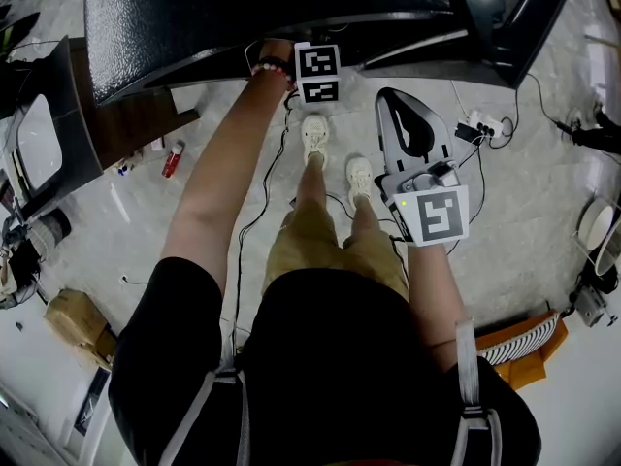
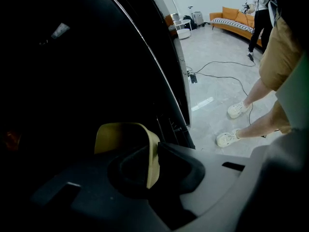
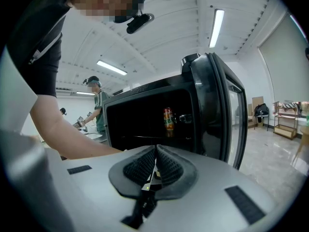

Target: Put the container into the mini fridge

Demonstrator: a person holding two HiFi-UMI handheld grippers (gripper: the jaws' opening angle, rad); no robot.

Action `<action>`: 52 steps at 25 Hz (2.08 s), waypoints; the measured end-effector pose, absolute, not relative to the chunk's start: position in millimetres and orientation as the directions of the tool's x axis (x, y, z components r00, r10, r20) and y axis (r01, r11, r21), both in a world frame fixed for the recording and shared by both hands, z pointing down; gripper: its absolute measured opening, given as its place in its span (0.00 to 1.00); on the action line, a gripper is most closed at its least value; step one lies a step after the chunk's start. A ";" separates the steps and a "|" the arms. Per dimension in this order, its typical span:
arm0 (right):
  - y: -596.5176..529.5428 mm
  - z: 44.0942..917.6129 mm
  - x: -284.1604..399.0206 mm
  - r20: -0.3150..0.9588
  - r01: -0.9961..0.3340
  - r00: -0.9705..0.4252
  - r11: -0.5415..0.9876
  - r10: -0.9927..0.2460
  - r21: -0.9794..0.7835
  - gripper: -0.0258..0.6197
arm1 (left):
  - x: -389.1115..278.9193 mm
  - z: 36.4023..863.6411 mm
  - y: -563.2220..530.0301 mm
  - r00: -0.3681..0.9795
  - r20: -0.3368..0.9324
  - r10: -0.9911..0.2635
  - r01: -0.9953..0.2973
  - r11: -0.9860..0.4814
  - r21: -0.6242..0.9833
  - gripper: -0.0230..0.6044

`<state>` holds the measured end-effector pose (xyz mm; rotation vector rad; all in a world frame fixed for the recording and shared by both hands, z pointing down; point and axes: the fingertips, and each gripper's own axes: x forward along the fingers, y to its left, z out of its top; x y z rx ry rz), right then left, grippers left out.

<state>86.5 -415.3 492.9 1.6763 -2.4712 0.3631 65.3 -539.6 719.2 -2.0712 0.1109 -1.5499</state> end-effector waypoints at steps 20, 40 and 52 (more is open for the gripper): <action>-410.4 491.6 88.7 0.253 -0.935 -0.354 0.335 -0.900 -0.116 0.10 | 73.3 708.3 -551.3 0.392 0.805 -0.447 0.156 -0.829 -0.536 0.18; -376.2 418.5 103.6 0.190 -0.928 -0.373 0.370 -0.908 -0.053 0.10 | 66.2 621.3 -509.2 0.401 0.772 -0.493 0.056 -0.828 -0.558 0.18; -308.4 349.1 124.9 0.119 -0.891 -0.449 0.454 -0.885 0.011 0.10 | 64.6 497.3 -424.7 0.425 0.671 -0.607 -0.126 -0.774 -0.620 0.18</action>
